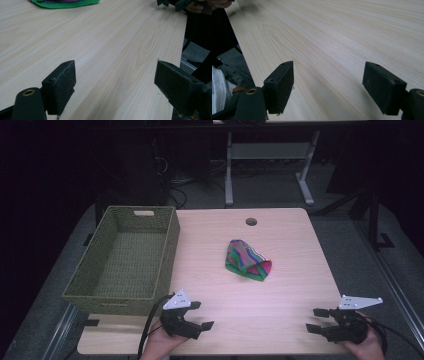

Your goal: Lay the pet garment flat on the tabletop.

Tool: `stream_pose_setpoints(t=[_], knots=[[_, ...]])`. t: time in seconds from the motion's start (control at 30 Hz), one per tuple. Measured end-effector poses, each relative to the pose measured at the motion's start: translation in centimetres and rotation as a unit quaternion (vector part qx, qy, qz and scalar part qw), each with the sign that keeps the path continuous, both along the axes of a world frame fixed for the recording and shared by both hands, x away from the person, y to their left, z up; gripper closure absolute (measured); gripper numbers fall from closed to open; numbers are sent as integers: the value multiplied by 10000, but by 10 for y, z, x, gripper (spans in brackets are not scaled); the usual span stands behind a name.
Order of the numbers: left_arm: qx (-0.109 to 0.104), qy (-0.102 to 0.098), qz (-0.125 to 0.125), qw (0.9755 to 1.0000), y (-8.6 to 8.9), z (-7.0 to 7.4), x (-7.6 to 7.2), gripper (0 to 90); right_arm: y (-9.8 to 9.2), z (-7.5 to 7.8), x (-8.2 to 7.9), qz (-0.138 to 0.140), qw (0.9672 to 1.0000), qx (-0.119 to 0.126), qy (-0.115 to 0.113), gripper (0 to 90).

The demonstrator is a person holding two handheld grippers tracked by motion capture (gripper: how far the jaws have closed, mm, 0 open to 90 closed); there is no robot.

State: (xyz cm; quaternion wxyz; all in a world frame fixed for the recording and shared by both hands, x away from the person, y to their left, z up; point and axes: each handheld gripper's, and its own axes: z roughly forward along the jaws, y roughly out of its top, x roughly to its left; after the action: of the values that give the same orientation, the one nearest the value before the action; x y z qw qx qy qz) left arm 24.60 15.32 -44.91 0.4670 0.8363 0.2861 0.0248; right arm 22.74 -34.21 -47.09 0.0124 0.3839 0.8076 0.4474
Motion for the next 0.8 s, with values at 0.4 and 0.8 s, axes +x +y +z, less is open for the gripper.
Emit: stream_pose_setpoints(t=[0.4,0.8], knots=[[-26,7,-179,9998,-4,-3,1,171,2,6,7,22,9999,-104,-74,246],[61,46,-141,9999,-3,-5,4,171,27,19,32,355,9993,126,-28,253]])
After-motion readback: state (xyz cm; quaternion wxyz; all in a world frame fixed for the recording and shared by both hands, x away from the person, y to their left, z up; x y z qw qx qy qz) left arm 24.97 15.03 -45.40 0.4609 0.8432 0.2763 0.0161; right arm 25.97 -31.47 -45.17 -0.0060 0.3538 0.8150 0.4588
